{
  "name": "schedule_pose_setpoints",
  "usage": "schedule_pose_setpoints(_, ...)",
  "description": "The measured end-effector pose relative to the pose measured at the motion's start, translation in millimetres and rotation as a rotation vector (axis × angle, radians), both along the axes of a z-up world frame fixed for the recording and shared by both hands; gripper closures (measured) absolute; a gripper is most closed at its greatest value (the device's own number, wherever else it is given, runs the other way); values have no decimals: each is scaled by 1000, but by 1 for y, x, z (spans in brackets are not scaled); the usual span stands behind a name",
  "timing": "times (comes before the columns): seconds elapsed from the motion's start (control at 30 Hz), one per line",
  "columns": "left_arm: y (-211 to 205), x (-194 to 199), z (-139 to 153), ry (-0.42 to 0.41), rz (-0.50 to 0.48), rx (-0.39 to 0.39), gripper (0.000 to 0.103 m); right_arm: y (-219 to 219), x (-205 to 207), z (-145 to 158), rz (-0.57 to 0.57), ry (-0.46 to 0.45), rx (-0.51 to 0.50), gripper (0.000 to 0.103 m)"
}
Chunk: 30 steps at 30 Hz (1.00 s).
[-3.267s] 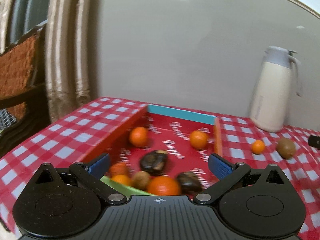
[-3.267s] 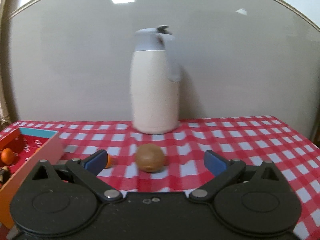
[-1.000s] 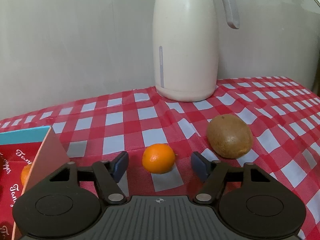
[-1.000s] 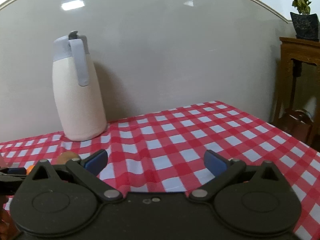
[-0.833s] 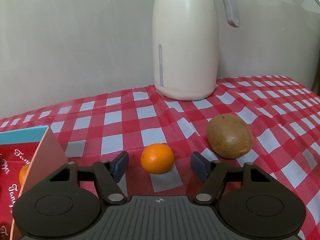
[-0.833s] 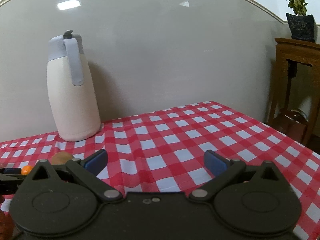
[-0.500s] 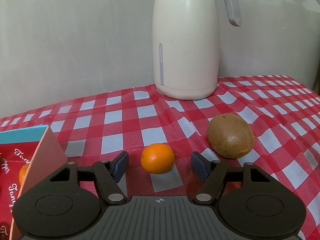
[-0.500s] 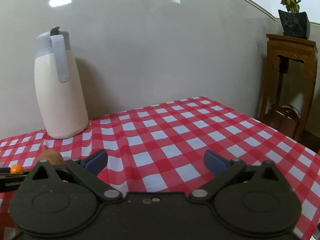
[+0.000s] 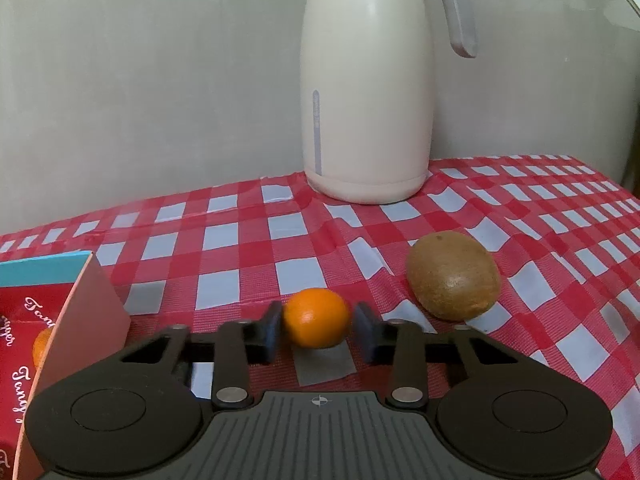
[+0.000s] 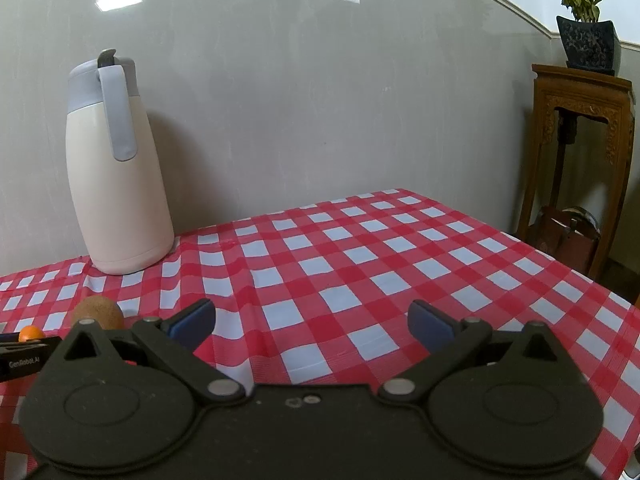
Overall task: Organize fruits
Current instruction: 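Move the left tool to the small mandarin and close on it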
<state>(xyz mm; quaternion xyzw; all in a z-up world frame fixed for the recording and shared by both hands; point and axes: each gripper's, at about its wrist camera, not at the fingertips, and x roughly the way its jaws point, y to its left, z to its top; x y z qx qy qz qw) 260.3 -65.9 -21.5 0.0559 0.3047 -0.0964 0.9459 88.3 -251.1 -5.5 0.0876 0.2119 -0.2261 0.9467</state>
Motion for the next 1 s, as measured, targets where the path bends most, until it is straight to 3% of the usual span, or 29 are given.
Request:
schedule_pose_setpoints(0.57,4,-12,7,-47,9,-21,68,0,-1,3,7,-13,3,0)
schedule_pose_setpoints(1.0,33,-46,51,-160,59,-57,68,4,-1,5,27,-17,2,0)
